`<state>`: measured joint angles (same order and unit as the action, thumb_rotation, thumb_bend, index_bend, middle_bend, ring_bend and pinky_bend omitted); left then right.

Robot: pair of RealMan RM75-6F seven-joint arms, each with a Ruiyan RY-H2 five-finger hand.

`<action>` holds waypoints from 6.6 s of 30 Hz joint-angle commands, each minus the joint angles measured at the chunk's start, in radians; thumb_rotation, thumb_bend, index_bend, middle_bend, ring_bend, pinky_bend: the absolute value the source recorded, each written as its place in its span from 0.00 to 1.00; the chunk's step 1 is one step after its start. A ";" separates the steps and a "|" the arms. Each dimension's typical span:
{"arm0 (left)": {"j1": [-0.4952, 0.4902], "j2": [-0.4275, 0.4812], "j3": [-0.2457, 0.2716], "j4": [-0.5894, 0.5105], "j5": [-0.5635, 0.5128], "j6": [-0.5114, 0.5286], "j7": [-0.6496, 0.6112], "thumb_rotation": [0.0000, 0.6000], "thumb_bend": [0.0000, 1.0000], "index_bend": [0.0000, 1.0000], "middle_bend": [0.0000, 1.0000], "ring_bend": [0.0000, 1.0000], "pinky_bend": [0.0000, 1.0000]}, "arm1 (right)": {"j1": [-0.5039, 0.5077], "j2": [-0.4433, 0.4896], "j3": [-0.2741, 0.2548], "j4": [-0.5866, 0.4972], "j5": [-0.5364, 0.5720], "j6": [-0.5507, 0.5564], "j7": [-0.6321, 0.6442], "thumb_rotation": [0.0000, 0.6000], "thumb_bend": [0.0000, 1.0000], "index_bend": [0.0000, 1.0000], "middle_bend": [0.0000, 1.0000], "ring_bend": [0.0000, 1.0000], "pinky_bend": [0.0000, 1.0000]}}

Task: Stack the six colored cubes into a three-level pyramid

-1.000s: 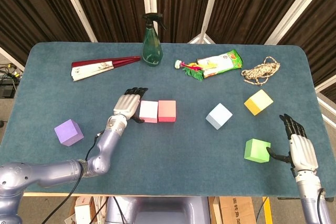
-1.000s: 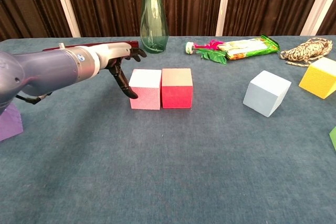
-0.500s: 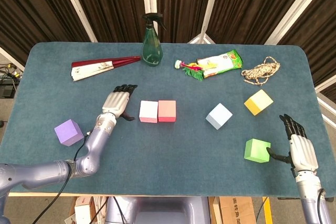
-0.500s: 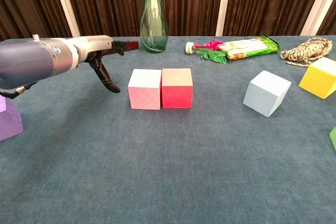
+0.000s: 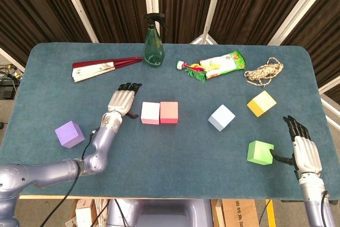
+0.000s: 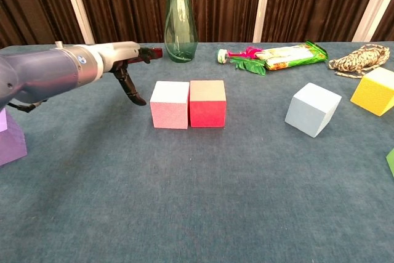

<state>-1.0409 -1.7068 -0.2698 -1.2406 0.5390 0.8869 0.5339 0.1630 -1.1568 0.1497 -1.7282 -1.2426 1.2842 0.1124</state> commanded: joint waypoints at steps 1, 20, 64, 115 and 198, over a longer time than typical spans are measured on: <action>-0.013 -0.022 -0.003 0.022 0.001 -0.006 0.008 1.00 0.22 0.00 0.05 0.00 0.00 | 0.001 0.000 0.001 0.001 0.001 -0.001 0.003 1.00 0.27 0.00 0.00 0.00 0.00; -0.045 -0.119 -0.032 0.123 0.019 -0.015 0.007 1.00 0.22 0.00 0.05 0.00 0.00 | 0.001 0.004 0.003 0.006 0.006 -0.009 0.015 1.00 0.27 0.00 0.00 0.00 0.00; 0.527 0.576 0.134 -0.694 0.464 0.535 -0.237 1.00 0.11 0.00 0.00 0.00 0.00 | 0.054 0.043 0.013 -0.116 0.069 -0.063 -0.160 1.00 0.27 0.00 0.00 0.00 0.00; 0.592 0.593 0.043 -0.659 0.485 0.469 -0.321 1.00 0.11 0.00 0.00 0.00 0.00 | 0.648 -0.398 0.163 0.213 0.858 -0.218 -0.674 1.00 0.26 0.00 0.00 0.00 0.00; 0.605 0.591 0.004 -0.631 0.442 0.397 -0.343 1.00 0.11 0.00 0.01 0.00 0.00 | 0.947 -0.358 0.016 0.545 0.241 -0.777 -0.444 1.00 0.26 0.10 0.47 0.29 0.00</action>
<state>-0.4354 -1.1157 -0.2663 -1.8713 0.9809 1.2839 0.1908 1.1083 -1.5144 0.1665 -1.1836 -1.0031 0.5078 -0.3306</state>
